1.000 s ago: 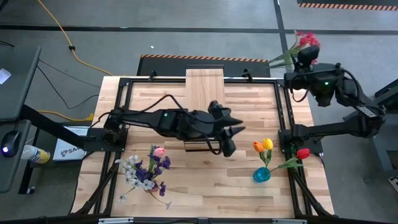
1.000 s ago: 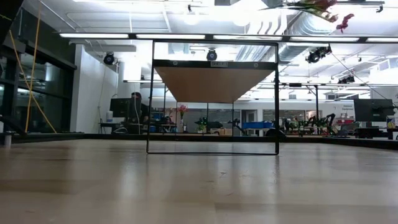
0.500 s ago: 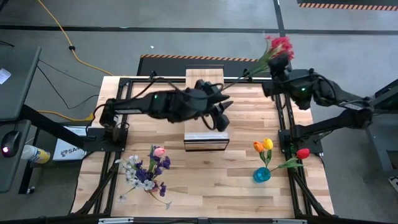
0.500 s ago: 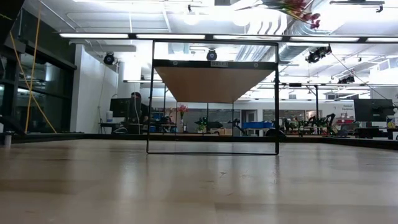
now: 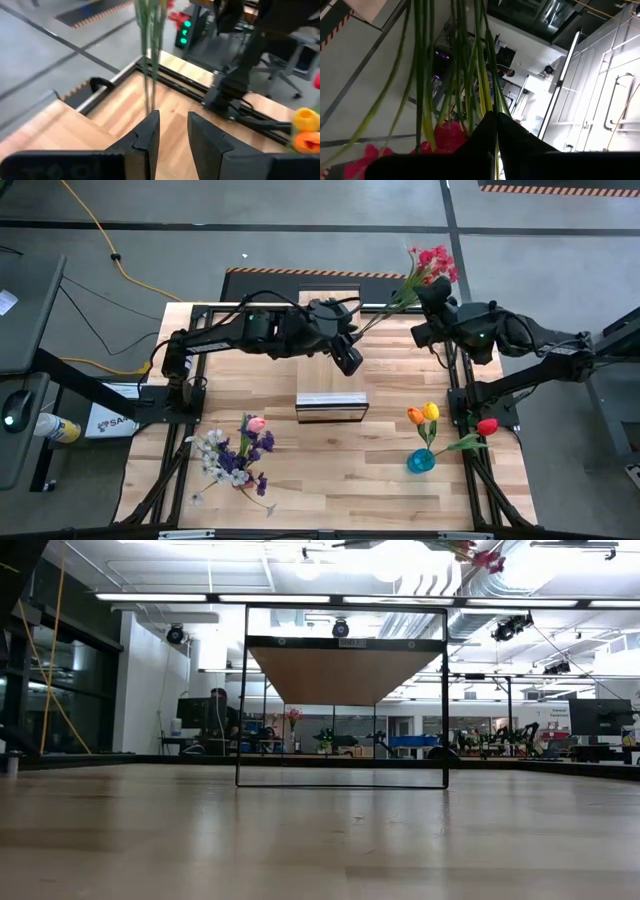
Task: Pick and place flowers into a vace then onto a shelf
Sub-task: Put the red flowers into the blue vase
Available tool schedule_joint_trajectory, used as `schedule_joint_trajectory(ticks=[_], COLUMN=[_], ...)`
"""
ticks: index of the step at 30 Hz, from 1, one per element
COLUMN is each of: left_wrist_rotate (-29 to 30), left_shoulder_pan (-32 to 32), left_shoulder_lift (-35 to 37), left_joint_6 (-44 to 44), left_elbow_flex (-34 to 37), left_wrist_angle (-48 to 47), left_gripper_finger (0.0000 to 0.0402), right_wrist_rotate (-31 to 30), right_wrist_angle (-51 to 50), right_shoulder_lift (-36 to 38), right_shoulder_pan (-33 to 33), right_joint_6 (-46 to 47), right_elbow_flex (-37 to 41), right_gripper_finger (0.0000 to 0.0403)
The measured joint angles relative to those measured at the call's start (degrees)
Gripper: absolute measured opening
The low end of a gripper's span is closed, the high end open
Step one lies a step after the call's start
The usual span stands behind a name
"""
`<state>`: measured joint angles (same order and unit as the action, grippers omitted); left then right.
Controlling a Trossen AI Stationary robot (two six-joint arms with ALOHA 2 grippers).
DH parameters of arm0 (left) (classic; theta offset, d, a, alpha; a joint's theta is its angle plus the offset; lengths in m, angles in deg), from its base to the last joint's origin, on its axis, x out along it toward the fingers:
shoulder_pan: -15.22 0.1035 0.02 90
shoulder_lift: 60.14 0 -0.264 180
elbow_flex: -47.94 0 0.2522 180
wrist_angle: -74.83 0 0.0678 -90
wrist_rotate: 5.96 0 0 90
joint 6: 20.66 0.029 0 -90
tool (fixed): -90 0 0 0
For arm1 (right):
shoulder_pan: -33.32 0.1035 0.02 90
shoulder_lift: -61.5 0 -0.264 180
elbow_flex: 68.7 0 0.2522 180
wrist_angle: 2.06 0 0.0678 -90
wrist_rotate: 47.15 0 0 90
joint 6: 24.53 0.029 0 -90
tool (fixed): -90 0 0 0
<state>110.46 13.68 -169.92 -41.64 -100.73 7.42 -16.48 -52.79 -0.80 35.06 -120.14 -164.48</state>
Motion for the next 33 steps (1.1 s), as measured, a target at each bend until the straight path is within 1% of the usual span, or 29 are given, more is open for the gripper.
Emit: schedule_joint_trajectory(ticks=[5, 8, 12, 14, 17, 25, 29, 33], left_wrist_rotate=[0.66, -0.66, -0.9, -0.87, -0.87, -1.73, -2.03, -3.61], left_shoulder_pan=[0.06, 0.06, 0.09, 0.09, 0.09, 0.11, 0.1, 0.11], left_shoulder_lift=[0.0, 0.0, -0.02, -0.02, -0.04, -0.91, -1.43, -2.07], left_joint_6=[3.15, 3.18, 3.09, 2.97, 2.94, 3.93, 4.21, 4.2], left_elbow_flex=[0.0, 0.0, -0.02, -0.01, -0.02, -0.09, -0.03, -0.06], left_wrist_angle=[-0.39, -1.34, -2.11, -2.52, -2.73, -2.62, -3.71, -3.64], left_gripper_finger=[0.0133, 0.0133, 0.0134, 0.0141, 0.0165, 0.0249, 0.0271, 0.0277], right_wrist_rotate=[-0.07, 0.17, 0.39, 0.54, 0.94, 1.24, 1.24, 1.28], right_wrist_angle=[-0.02, -0.02, -0.02, -0.02, -0.02, 0.22, 1.25, 1.25], right_shoulder_lift=[0.04, 0.04, 0.04, 0.04, 0.04, 0.04, 0.04, 0.04], right_shoulder_pan=[0.34, 0.34, 0.68, 1.39, 2.69, 5.75, 7.25, 8.49], right_joint_6=[0.01, 0.01, 0.0, -0.03, -0.03, -0.59, -0.88, -0.92], right_elbow_flex=[0.0, 0.0, 0.0, 0.0, 0.0, 0.0, 0.0, 0.0], right_gripper_finger=[0.0, 0.0, 0.0, 0.0, 0.0, 0.0, 0.0, 0.0])
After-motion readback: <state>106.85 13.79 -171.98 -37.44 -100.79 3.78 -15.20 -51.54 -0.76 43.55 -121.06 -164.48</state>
